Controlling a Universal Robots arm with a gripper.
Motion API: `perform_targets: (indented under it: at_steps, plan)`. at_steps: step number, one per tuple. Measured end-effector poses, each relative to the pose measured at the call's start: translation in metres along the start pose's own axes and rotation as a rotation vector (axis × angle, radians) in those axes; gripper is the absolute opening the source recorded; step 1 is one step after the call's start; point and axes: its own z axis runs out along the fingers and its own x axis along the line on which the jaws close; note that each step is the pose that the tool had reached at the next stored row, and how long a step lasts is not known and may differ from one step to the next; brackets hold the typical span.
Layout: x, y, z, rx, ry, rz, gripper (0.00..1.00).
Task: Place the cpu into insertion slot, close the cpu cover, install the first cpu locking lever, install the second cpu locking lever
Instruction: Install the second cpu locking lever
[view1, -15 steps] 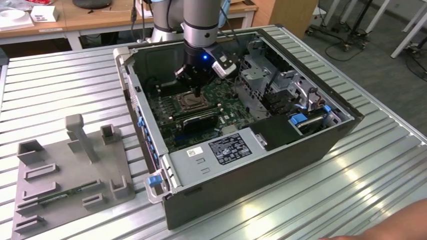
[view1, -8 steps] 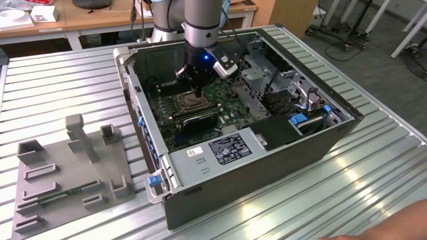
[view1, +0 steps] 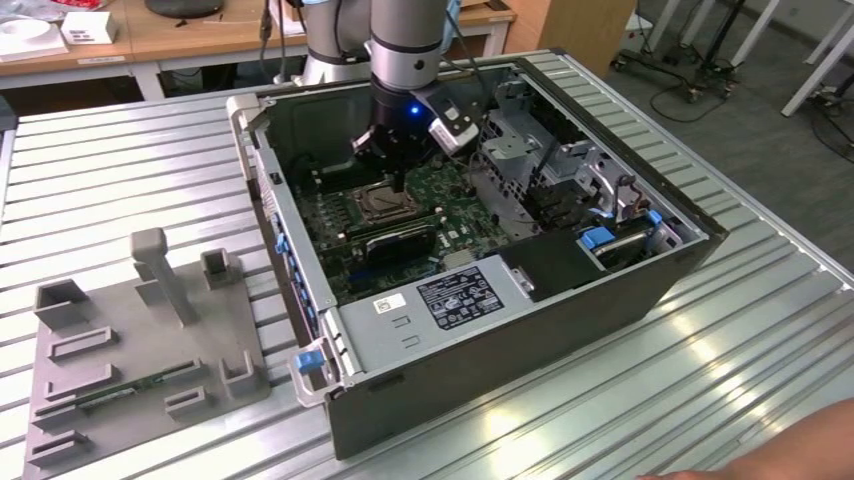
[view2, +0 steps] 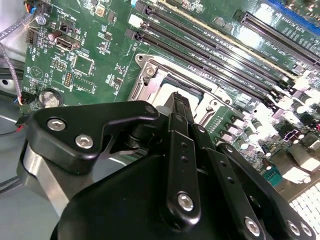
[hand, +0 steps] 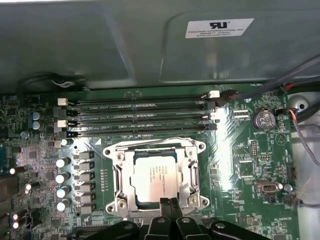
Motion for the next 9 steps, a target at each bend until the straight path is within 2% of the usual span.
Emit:
perform_targets:
  at_steps: [4, 9]
  plan:
    - [-0.0002, -0.0012, -0.0021, -0.0015, 0.0001, 0.0, 0.11]
    - [-0.0006, -0.0075, -0.003, -0.0055, 0.0003, 0.0, 0.11]
